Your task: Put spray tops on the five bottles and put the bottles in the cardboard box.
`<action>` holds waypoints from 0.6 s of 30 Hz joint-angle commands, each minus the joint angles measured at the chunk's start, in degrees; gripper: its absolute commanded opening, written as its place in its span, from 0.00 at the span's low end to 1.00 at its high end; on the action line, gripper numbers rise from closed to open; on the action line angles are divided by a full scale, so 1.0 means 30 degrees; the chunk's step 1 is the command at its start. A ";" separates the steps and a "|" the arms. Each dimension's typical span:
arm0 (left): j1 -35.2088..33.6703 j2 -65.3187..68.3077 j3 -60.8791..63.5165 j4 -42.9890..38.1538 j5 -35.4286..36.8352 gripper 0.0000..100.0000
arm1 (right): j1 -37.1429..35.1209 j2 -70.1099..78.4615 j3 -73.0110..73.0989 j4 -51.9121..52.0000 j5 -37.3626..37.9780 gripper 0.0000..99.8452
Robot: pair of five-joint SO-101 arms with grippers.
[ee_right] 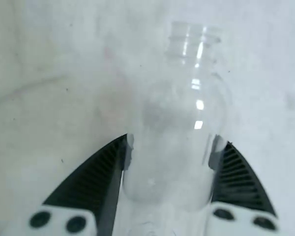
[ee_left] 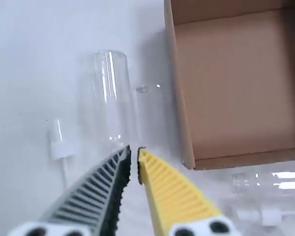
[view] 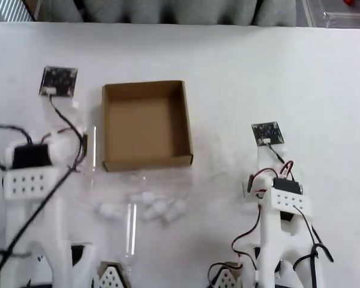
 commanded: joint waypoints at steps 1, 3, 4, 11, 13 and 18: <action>-0.0220 0.5289 -0.4864 0.0205 0.0059 0.04 | 0.0132 -0.0484 -0.0059 -0.0190 0.0000 0.21; -0.0249 0.7223 -0.6418 0.0205 0.0029 0.04 | 0.0132 -0.0484 -0.0059 -0.0220 0.0000 0.21; -0.0366 0.8103 -0.7121 0.0205 0.0029 0.04 | 0.0132 -0.0484 -0.0059 -0.0220 0.0000 0.21; -0.2505 1.3055 -1.0813 0.0205 0.2168 0.05 | 0.0161 -0.0484 -0.0059 -0.0249 0.0000 0.21; -0.3004 1.4168 -1.1722 0.0205 0.2344 0.10 | 0.0161 -0.0484 -0.0059 -0.0249 0.0000 0.21; -0.3238 1.6659 -1.2952 0.0176 0.2081 0.28 | 0.0132 -0.0484 -0.0059 -0.0249 0.0000 0.21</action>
